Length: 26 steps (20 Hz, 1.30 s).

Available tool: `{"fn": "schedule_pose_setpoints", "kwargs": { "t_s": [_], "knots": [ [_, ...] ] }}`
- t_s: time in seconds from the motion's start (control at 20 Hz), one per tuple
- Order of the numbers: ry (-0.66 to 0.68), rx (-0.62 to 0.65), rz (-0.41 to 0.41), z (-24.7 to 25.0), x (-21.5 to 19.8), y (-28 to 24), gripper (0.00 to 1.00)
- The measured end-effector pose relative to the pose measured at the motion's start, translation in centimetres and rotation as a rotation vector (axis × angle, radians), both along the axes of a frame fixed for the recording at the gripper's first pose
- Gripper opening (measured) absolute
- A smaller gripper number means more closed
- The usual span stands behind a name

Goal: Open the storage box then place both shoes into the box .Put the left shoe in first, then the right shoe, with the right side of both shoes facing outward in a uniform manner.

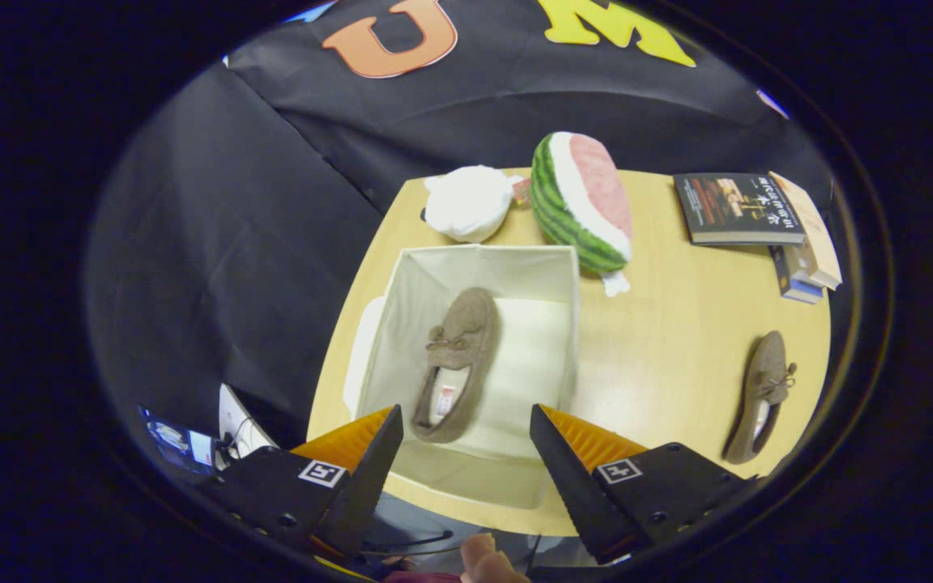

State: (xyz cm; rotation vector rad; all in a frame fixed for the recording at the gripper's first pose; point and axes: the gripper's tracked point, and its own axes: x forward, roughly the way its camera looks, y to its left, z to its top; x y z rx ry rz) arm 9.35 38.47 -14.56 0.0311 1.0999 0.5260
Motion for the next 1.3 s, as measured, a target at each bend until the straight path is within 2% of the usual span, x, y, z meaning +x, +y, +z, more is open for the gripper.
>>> {"fn": "schedule_pose_setpoints", "kwargs": {
  "t_s": [0.35,0.6,0.9,1.1,1.3],
  "knots": [
    [-0.003,-0.047,-0.108,-2.2,3.4,-13.0,0.96],
    [0.045,-0.05,-0.161,-4.1,4.0,-21.3,0.96],
    [0.008,-0.2,-0.174,-8.3,5.6,-33.1,0.96],
    [0.057,-0.233,-0.226,-12.2,6.3,-38.4,0.96],
    [0.076,-0.287,-0.267,-16.2,8.3,-41.2,0.95]
  ]
}}
